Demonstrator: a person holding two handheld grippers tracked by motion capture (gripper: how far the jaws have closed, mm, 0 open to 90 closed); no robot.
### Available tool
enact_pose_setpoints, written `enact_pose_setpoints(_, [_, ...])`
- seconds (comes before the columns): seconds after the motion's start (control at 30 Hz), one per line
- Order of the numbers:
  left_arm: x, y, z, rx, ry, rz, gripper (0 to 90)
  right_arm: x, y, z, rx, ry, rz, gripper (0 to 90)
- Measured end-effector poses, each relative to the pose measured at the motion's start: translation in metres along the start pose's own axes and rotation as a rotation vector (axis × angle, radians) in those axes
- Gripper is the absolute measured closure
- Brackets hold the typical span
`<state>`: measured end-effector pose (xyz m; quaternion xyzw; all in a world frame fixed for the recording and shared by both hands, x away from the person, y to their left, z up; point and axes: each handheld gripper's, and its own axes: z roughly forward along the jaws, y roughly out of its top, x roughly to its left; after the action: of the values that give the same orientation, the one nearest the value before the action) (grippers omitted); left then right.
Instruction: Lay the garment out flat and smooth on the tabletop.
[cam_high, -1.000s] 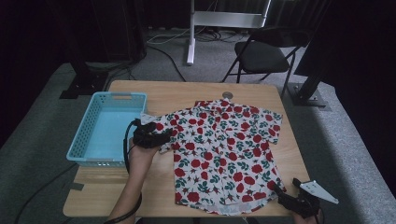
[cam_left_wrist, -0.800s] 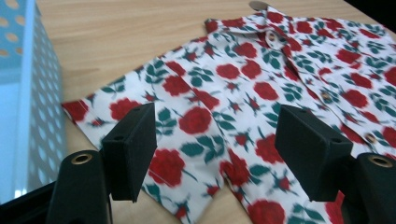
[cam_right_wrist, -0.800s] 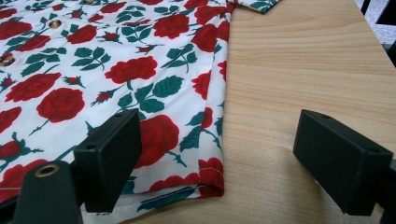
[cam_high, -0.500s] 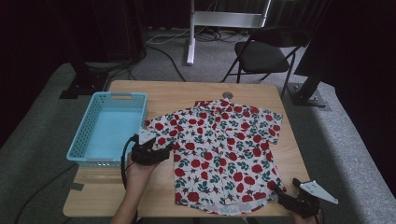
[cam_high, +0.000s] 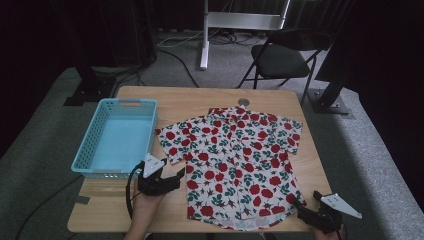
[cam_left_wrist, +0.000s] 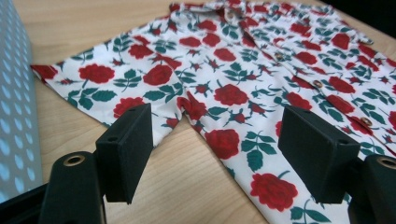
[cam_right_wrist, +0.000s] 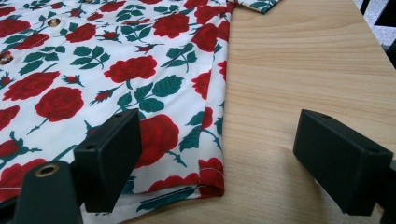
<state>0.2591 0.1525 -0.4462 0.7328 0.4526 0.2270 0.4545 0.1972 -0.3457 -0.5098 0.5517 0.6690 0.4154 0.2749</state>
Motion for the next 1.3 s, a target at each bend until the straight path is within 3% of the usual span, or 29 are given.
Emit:
enact_pose_setpoints(0.07, [-0.003,-0.011,-0.002,0.011,-0.003,0.012,19.3,0.000,0.000,0.000,-0.001,0.001,0.001,14.9])
enact_pose_setpoints(0.2, [-0.010,-0.028,-0.005,0.035,0.003,0.030,19.3,0.000,0.000,0.000,0.000,0.000,-0.001,15.0])
enact_pose_setpoints(0.4, [-0.019,-0.047,-0.014,0.040,-0.020,0.008,19.3,0.001,0.000,0.000,-0.001,-0.006,-0.001,15.0])
enact_pose_setpoints(0.47, [-0.023,-0.053,-0.018,0.012,-0.001,-0.003,19.3,0.001,0.000,0.000,-0.001,-0.006,-0.001,14.9])
enact_pose_setpoints(0.63, [-0.032,-0.064,-0.036,-0.066,0.100,0.002,19.3,0.000,0.000,0.001,-0.002,-0.008,-0.006,15.0])
enact_pose_setpoints(0.67, [-0.032,-0.064,-0.036,-0.066,0.100,0.002,19.3,0.000,0.000,0.001,-0.002,-0.008,-0.006,15.0])
enact_pose_setpoints(0.77, [-0.030,-0.077,-0.041,-0.091,0.161,-0.017,19.3,0.000,0.000,0.001,-0.003,-0.011,-0.008,15.0])
enact_pose_setpoints(0.87, [-0.025,-0.086,-0.040,-0.124,0.161,-0.032,19.3,0.000,0.000,0.001,-0.004,-0.014,-0.009,15.0])
enact_pose_setpoints(0.93, [-0.023,-0.090,-0.035,-0.097,0.132,-0.047,19.3,0.001,0.000,0.002,-0.004,-0.018,-0.011,14.9])
enact_pose_setpoints(1.0, [-0.025,-0.091,-0.031,-0.068,0.153,-0.024,19.3,0.001,0.000,0.002,-0.004,-0.021,-0.015,15.0])
enact_pose_setpoints(1.1, [-0.029,-0.092,-0.031,-0.081,0.162,0.011,19.3,0.002,-0.001,0.002,-0.003,-0.031,-0.025,15.0])
enact_pose_setpoints(1.3, [-0.028,-0.092,-0.031,-0.089,0.168,-0.007,19.3,0.002,-0.001,0.002,-0.004,-0.028,-0.027,15.0])
